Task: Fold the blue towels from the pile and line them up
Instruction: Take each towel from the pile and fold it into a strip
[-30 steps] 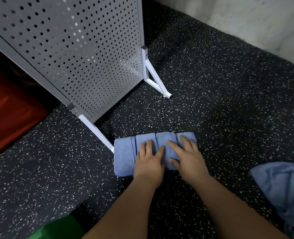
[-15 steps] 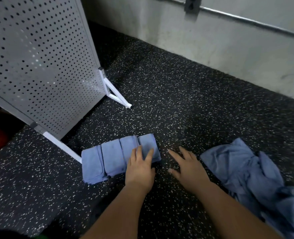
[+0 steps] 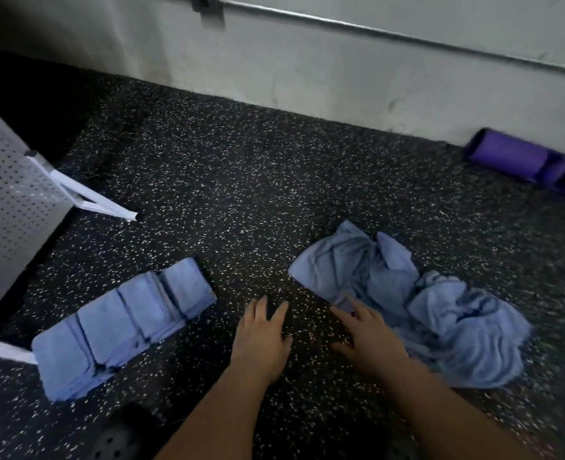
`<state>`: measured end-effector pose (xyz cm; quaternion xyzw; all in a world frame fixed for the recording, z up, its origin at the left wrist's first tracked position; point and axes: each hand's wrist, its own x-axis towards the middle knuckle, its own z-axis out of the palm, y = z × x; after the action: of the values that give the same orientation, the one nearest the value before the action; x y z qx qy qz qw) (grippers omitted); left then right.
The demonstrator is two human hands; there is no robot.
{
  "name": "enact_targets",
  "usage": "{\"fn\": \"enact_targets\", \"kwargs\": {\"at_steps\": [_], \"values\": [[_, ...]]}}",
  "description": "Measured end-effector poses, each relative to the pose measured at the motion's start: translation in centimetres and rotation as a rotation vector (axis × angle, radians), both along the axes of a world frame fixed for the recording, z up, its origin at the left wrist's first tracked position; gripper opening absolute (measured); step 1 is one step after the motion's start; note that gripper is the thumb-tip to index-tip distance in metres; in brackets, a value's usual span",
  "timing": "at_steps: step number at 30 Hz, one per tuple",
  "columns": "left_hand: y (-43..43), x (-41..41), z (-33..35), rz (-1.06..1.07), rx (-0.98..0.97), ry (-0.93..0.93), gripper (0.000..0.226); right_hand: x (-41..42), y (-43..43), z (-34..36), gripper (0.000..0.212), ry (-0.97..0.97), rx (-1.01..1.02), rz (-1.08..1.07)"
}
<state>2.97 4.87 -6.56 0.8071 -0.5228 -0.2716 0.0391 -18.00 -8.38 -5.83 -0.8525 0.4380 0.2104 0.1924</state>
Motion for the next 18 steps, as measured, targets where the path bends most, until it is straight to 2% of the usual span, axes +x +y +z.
{"fn": "enact_targets", "kwargs": {"at_steps": [7, 18], "values": [[-2.2, -2.1, -2.1, -0.083, 0.052, -0.017, 0.076, -3.6, -1.4, -2.6, 0.083, 0.043, 0.031, -0.07], [-2.2, -1.7, -5.7, -0.1, 0.117, -0.008, 0.075, 0.1, -3.3, -7.0, 0.08, 0.089, 0.081, -0.096]]}}
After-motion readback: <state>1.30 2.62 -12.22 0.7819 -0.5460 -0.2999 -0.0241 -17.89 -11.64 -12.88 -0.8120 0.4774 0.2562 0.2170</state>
